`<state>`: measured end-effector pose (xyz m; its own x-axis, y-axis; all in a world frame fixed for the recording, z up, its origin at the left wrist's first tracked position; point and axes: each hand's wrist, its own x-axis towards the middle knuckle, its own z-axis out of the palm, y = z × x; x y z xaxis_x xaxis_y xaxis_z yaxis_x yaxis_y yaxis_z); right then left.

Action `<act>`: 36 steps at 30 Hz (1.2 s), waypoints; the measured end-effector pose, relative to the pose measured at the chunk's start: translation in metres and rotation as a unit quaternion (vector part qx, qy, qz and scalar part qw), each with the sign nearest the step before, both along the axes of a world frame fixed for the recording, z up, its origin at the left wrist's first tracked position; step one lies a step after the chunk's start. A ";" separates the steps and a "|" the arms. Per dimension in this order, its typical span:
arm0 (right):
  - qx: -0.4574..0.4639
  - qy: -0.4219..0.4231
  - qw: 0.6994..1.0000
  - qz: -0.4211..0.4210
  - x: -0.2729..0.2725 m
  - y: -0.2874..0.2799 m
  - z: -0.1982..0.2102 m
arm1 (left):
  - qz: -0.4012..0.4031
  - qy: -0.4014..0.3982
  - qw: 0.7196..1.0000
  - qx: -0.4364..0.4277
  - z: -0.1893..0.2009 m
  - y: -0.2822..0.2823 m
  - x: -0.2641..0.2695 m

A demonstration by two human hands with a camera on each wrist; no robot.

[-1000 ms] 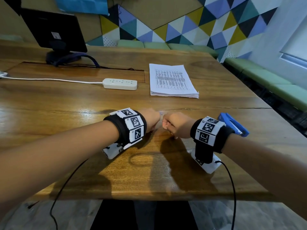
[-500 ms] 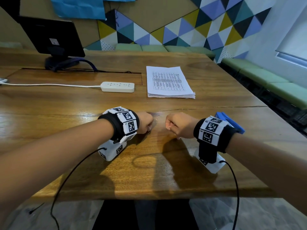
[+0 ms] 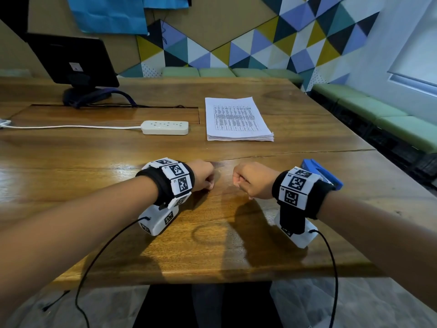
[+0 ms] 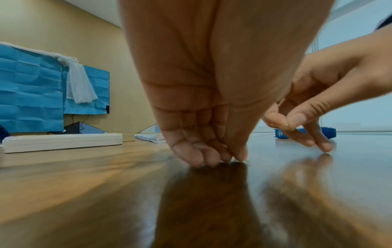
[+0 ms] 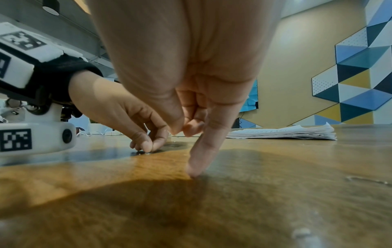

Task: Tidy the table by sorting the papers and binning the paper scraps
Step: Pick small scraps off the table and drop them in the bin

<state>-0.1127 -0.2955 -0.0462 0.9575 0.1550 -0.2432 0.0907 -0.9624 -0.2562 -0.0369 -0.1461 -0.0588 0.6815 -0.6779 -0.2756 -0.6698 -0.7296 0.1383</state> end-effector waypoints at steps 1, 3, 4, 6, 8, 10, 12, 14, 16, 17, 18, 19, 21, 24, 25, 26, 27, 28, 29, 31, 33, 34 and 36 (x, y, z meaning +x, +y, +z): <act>0.000 -0.003 1.000 0.001 0.000 -0.001 0.000 | -0.004 -0.005 1.000 -0.003 0.000 -0.001 0.000; 0.003 -0.005 1.000 0.002 -0.001 -0.001 0.000 | -0.017 -0.017 1.000 -0.011 0.000 -0.001 0.001; 0.005 -0.004 1.000 0.000 -0.001 0.000 0.000 | -0.025 -0.021 0.999 -0.015 0.000 0.000 0.002; 0.009 -0.003 1.000 -0.004 -0.001 0.000 0.001 | -0.041 -0.025 0.999 -0.020 0.001 0.000 0.002; 0.012 0.001 1.000 -0.008 -0.001 0.001 0.000 | -0.058 -0.033 0.998 -0.019 0.002 0.001 0.001; 0.010 0.004 1.000 -0.010 0.001 0.002 0.000 | -0.069 -0.044 0.997 -0.011 0.003 0.000 0.000; 0.004 0.004 1.000 -0.009 0.002 0.003 0.001 | -0.084 -0.054 0.995 0.010 0.003 0.000 0.001; 0.002 0.005 1.000 -0.009 0.003 0.004 0.001 | -0.101 -0.063 0.992 0.033 0.000 -0.001 0.002; 0.003 0.006 1.000 -0.012 0.003 0.004 0.001 | -0.111 -0.078 0.990 0.045 -0.005 0.000 0.003; 0.003 0.006 1.000 -0.012 0.002 0.004 0.001 | -0.113 -0.087 0.989 0.047 -0.007 0.000 0.002; 0.003 0.004 1.000 -0.011 0.001 0.005 0.002 | -0.114 -0.096 0.988 0.048 -0.009 0.001 0.002; 0.003 0.006 1.000 -0.011 0.001 0.005 0.002 | -0.113 -0.102 0.987 0.048 -0.009 0.000 0.001; 0.007 0.012 1.000 -0.012 0.001 0.006 0.004 | -0.104 -0.100 0.988 0.055 -0.009 -0.001 0.001; 0.000 0.010 1.000 -0.002 -0.001 0.010 0.002 | -0.087 -0.084 0.990 0.073 -0.005 -0.004 -0.001; -0.004 0.009 1.000 0.006 -0.001 0.012 0.001 | -0.083 -0.083 0.990 0.074 -0.005 -0.004 -0.001; -0.009 0.012 1.000 0.014 -0.001 0.014 0.001 | -0.079 -0.083 0.991 0.070 -0.006 -0.004 -0.001; -0.018 0.024 0.999 0.022 -0.001 0.016 0.001 | -0.073 -0.079 0.992 0.064 -0.006 -0.003 -0.002; -0.024 0.042 0.998 0.034 0.000 0.018 0.002 | -0.066 -0.073 0.994 0.056 -0.007 -0.002 -0.001; -0.031 0.064 0.997 0.044 0.001 0.019 0.002 | -0.059 -0.064 0.995 0.048 -0.008 -0.001 -0.001; -0.044 0.080 0.995 0.045 0.003 0.019 0.001 | -0.047 -0.044 0.997 0.035 -0.012 0.001 0.001; -0.063 0.035 0.997 0.036 0.001 0.016 -0.004 | -0.037 -0.041 0.998 0.016 -0.014 0.004 0.001; -0.073 0.006 0.997 0.031 -0.001 0.013 -0.007 | -0.033 -0.041 0.999 0.005 -0.014 0.006 0.001; -0.084 -0.021 0.996 0.025 -0.005 0.013 -0.007 | -0.031 -0.028 0.999 -0.017 -0.013 0.007 0.001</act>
